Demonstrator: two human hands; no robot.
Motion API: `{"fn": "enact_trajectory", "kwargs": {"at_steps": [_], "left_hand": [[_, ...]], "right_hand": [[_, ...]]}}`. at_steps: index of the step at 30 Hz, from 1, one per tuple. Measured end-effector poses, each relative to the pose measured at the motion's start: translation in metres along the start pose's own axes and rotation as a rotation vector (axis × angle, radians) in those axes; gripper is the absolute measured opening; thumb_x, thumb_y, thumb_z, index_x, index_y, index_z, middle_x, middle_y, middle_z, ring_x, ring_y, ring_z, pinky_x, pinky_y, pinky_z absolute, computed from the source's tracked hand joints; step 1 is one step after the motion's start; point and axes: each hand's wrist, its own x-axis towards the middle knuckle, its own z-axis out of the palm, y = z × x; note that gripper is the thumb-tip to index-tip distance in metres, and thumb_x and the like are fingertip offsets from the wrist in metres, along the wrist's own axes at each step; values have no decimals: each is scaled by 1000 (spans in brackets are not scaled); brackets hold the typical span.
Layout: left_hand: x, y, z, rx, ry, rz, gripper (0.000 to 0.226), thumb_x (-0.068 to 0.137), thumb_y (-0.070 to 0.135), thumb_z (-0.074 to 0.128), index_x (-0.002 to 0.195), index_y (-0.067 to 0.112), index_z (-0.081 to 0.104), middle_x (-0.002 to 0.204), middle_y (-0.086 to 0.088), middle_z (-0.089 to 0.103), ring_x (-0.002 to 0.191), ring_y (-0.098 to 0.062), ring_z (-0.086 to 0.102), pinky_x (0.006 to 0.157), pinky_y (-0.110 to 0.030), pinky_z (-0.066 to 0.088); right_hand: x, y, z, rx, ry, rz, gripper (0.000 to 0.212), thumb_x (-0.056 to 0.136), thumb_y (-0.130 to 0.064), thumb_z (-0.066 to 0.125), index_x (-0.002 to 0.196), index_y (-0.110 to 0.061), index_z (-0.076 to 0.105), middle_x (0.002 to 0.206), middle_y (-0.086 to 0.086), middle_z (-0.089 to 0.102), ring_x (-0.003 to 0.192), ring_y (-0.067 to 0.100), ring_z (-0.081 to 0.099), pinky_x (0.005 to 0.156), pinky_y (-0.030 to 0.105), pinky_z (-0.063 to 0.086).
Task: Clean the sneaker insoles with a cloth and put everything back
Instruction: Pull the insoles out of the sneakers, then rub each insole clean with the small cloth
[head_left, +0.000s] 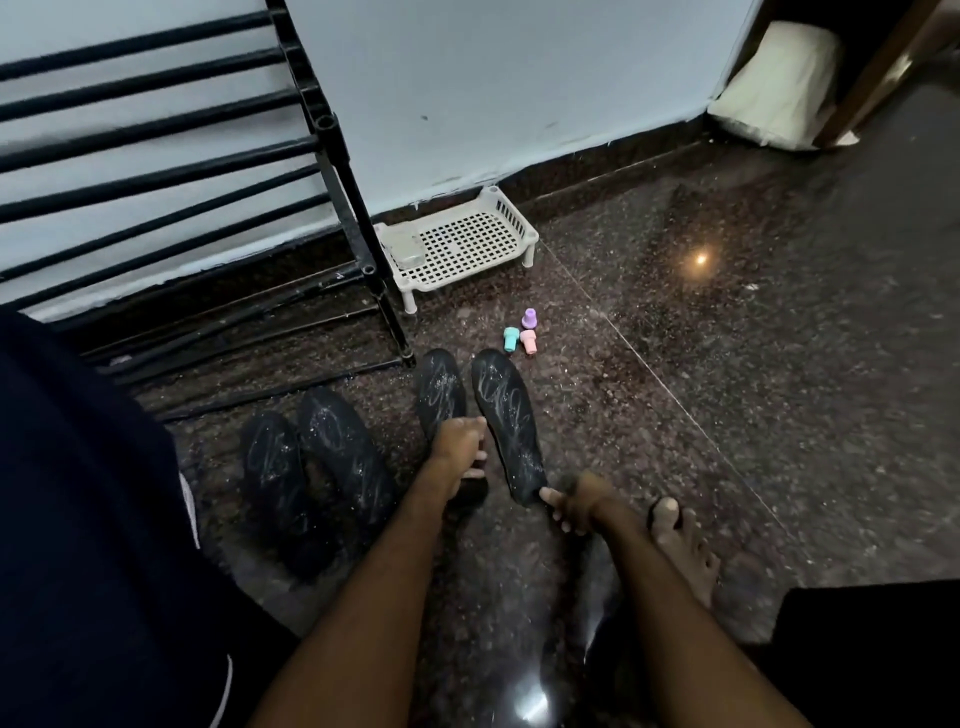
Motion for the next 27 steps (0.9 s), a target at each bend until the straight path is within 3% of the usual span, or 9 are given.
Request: {"fn": "enact_trajectory", "kwargs": {"at_steps": [6,12,15,17,20,23,27], "left_hand": [[0,1,-9,-9,54,78,26,104,22,46,122,9,59,109,-5,61,84,-21,60,73,-37,50],[0,0,-11,7,111,138,22,103,20,47,116,10,62,100,-2,65,79,-19,60,70,-34,50],[12,18,-13,102,198,249,23,100,12,50,116,4,64,91,-6,65,71,-16,54,62,-28,44],[27,41,-18,311,251,385,28,98,10,51,122,2,63,104,-12,67,82,-18,57,67,-26,43],[49,90,-24,571,273,509,37,99,18,53,135,10,55,129,-9,63,109,-24,61,90,-29,47],[81,136,-25,773,275,615,49,100,22,52,146,10,43,147,-11,48,133,-28,47,107,-34,39],[128,168,-28,965,293,663,57,101,18,48,153,5,28,160,-13,29,146,-26,28,117,-34,24]], "right_hand": [[-2,-6,-3,166,139,-11,40,95,-31,62,60,-14,60,54,1,63,31,6,49,33,13,32],[-2,-14,-5,210,284,-40,38,92,-33,64,63,-9,67,43,-3,59,43,12,56,48,23,43],[7,-30,-19,185,338,-146,28,91,-29,66,72,-7,67,62,1,67,62,16,62,64,28,51],[16,-50,-40,116,339,-246,22,91,-22,66,74,-8,62,72,3,65,70,18,59,70,27,45],[27,-94,-85,-54,376,-365,19,94,-22,62,79,-11,65,82,6,67,80,22,62,74,26,44],[55,-146,-128,-197,399,-458,18,91,-23,61,99,-11,72,100,13,73,98,30,67,83,33,51],[103,-215,-156,-406,403,-576,35,89,-17,57,123,-7,63,124,19,64,115,36,60,94,37,46]]}}
